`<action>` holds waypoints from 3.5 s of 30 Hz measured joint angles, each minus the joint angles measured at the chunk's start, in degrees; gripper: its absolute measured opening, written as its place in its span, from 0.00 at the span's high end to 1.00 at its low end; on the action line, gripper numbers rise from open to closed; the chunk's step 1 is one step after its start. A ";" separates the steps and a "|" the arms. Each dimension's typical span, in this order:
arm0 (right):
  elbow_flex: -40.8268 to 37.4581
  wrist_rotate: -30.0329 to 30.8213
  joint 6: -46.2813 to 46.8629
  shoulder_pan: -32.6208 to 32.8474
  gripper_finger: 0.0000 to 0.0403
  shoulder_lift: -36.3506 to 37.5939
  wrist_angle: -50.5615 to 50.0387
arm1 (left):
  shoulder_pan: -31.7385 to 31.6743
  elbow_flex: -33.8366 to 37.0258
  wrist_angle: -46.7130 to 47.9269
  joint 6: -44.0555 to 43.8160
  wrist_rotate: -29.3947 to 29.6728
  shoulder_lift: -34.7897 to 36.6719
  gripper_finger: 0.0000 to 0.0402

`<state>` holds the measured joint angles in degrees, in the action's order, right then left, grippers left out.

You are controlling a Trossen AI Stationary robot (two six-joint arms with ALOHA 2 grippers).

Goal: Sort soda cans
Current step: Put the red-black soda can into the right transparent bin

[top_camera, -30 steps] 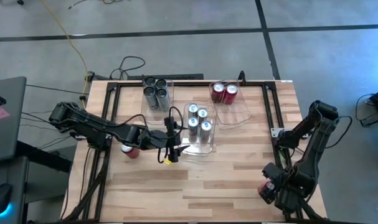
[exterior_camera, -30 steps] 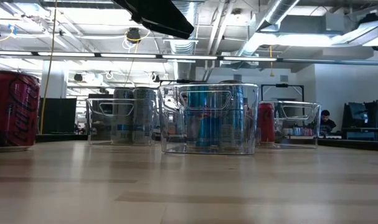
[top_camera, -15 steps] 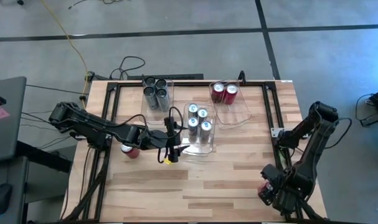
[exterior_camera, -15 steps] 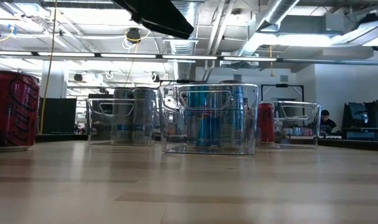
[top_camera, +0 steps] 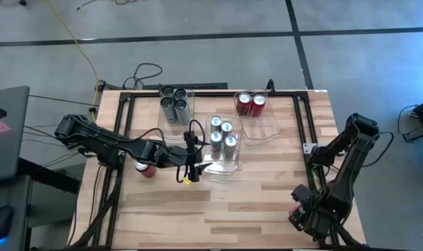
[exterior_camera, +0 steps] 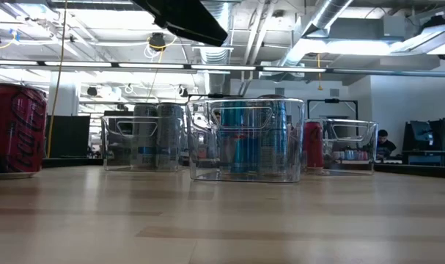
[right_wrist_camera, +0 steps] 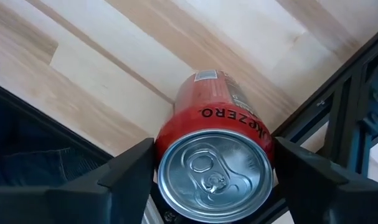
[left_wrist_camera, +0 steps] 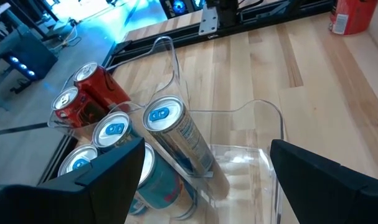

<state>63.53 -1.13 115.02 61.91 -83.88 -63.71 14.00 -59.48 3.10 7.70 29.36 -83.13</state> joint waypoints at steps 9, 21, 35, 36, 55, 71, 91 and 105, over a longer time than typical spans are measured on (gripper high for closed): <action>-0.26 -2.16 -0.37 0.02 0.02 -0.21 1.82 | 0.00 0.00 0.16 -0.10 0.00 0.00 0.15; -0.04 -3.56 -2.17 -0.02 0.18 -0.97 1.23 | 0.00 0.00 0.47 -0.31 0.00 0.02 0.15; 3.38 -2.99 -26.04 -12.46 0.32 -1.52 -1.04 | 0.00 -0.02 5.43 -1.58 4.61 5.48 0.15; 4.13 -2.60 -29.70 -14.92 0.32 -1.47 -2.00 | 0.00 -0.02 6.61 -2.15 4.59 6.37 0.15; 29.99 6.27 -75.78 -59.13 0.33 -1.33 -24.11 | 0.00 8.97 11.53 -7.63 5.18 18.16 0.15; 31.74 3.69 -95.84 -89.11 0.33 -8.75 -18.24 | -4.15 21.68 0.15 -7.99 3.23 24.17 0.15; 31.87 0.21 -103.53 -94.41 0.32 -26.91 -11.83 | -4.15 21.68 1.87 -6.30 3.03 24.44 0.15; 31.77 0.50 -103.37 -94.79 0.06 -26.85 -11.34 | -4.13 21.66 3.33 -7.24 3.04 24.44 0.15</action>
<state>95.29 -0.62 11.65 -32.88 -110.73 -75.05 9.87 -37.82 6.43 0.47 32.40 -58.70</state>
